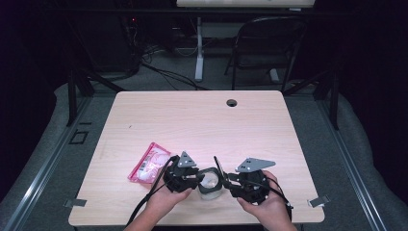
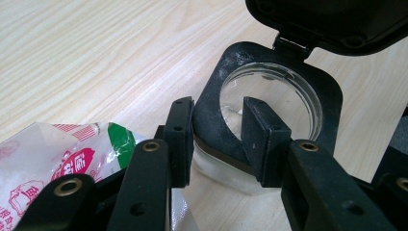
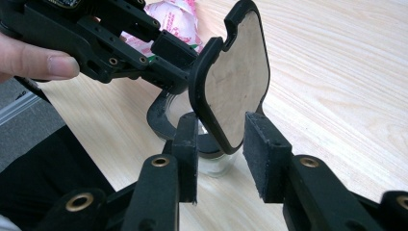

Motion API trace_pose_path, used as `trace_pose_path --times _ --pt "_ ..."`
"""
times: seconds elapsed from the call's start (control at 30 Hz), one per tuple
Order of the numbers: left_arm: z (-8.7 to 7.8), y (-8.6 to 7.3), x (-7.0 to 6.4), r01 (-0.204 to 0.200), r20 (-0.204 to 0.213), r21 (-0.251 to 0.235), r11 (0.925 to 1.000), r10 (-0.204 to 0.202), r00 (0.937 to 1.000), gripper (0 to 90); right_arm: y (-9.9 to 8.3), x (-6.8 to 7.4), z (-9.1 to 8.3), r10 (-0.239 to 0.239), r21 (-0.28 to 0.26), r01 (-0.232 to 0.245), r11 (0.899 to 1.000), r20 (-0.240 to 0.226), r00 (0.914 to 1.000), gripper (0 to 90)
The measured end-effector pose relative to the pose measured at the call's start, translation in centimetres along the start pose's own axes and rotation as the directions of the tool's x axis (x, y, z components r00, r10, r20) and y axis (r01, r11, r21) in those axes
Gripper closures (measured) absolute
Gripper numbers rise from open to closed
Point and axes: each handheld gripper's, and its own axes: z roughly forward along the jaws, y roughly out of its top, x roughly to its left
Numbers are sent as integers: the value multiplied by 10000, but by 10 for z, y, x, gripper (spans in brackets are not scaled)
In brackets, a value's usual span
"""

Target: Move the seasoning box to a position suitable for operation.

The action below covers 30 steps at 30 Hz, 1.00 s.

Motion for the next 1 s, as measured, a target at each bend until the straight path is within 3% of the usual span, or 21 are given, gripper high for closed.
trace_pose_path --times 1.0 --pt "-1 0 0 155 209 23 9999 -156 9997 629 -2 -19 -9 564 -41 -564 9984 170 9983 840"
